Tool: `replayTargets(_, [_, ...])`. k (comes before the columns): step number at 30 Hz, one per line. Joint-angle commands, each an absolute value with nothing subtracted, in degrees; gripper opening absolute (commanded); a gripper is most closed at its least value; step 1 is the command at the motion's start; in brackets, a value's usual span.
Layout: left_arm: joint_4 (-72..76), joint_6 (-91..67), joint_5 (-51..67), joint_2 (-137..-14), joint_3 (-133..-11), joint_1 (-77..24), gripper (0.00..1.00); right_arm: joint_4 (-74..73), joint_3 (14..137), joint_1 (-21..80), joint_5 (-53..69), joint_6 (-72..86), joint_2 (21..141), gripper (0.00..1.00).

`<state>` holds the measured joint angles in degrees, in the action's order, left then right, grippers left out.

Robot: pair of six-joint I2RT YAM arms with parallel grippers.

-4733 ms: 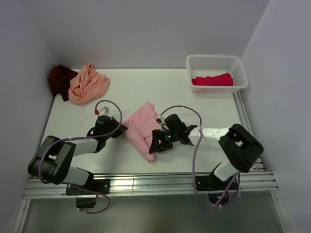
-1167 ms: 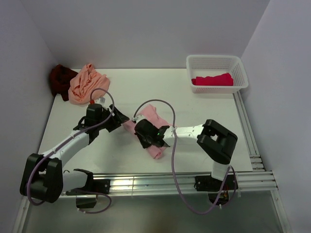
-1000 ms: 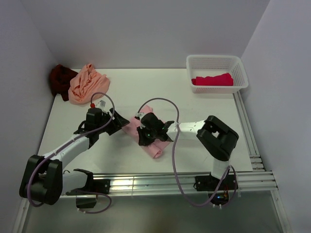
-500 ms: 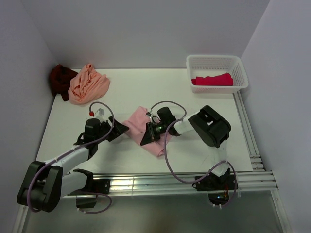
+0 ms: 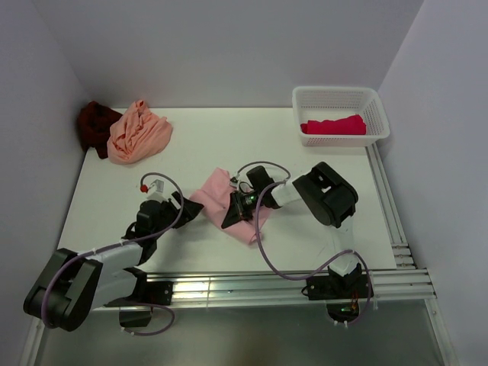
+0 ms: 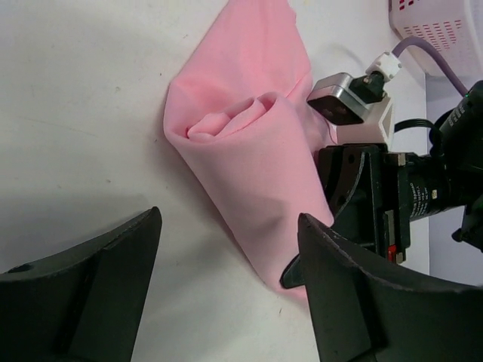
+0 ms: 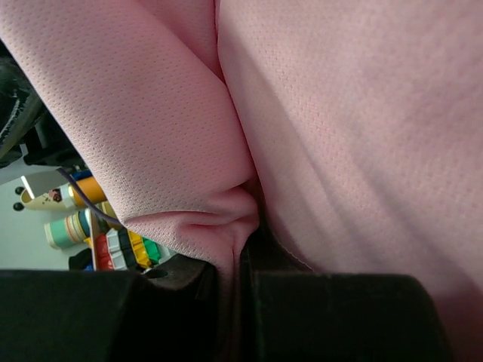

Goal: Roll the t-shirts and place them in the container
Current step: Roll the tshirt

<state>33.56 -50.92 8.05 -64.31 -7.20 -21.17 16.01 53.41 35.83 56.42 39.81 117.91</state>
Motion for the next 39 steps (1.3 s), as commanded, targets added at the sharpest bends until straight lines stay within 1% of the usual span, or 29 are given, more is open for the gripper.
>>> replayTargets(1, [41.66,-51.68,4.04,-66.0,-7.56,-22.24,0.78,5.37,54.84,35.59,49.58,35.69,117.78,0.0])
replayTargets(4, [44.64,-51.68,3.69,-67.67,-7.65,-22.67,0.8,4.3,55.2,35.51,49.04,35.94,116.99,0.0])
replayTargets(9, [48.68,-51.59,3.25,-73.2,-8.09,-23.11,0.8,7.63,54.23,35.6,50.1,39.98,115.75,0.0])
replayTargets(15, [58.44,-52.73,2.02,-82.43,-8.0,-24.08,0.76,9.67,53.88,36.12,51.86,43.42,114.61,0.0])
replayTargets(20, [68.53,-54.14,1.76,-88.14,-6.77,-24.26,0.77,7.56,54.32,37.26,50.63,43.24,114.52,0.0])
replayTargets(23, [71.44,-54.49,2.02,-90.25,-6.94,-24.35,0.77,10.71,52.13,37.7,50.01,45.78,114.26,0.0])
replayTargets(25, [71.63,-54.41,2.54,-91.23,-7.99,-24.43,0.76,15.62,50.37,37.88,49.92,49.38,113.91,0.0])
replayTargets(29, [74.44,-53.88,4.39,-95.17,-9.31,-24.52,0.65,30.55,41.87,38.67,48.96,60.36,112.33,0.0])
replayTargets(30, [75.75,-53.79,4.92,-95.88,-9.66,-24.52,0.54,36.76,40.53,38.93,48.35,65.08,112.15,0.0])
replayTargets(32, [77.6,-53.61,6.24,-97.82,-10.11,-24.52,0.44,42.34,37.63,40.16,46.68,69.15,112.06,0.0])
replayTargets(33, [78.65,-53.44,6.85,-98.43,-10.19,-24.61,0.38,46.45,37.01,40.86,45.8,72.74,112.23,0.0])
replayTargets(36, [80.59,-52.39,9.75,-100.02,-11.07,-24.61,0.32,51.66,35.51,44.02,42.29,78.02,112.85,0.0])
replayTargets(39, [79.02,-50.72,12.91,-99.67,-12.65,-24.61,0.29,51.95,34.81,47.72,36.49,80.32,111.98,0.0])
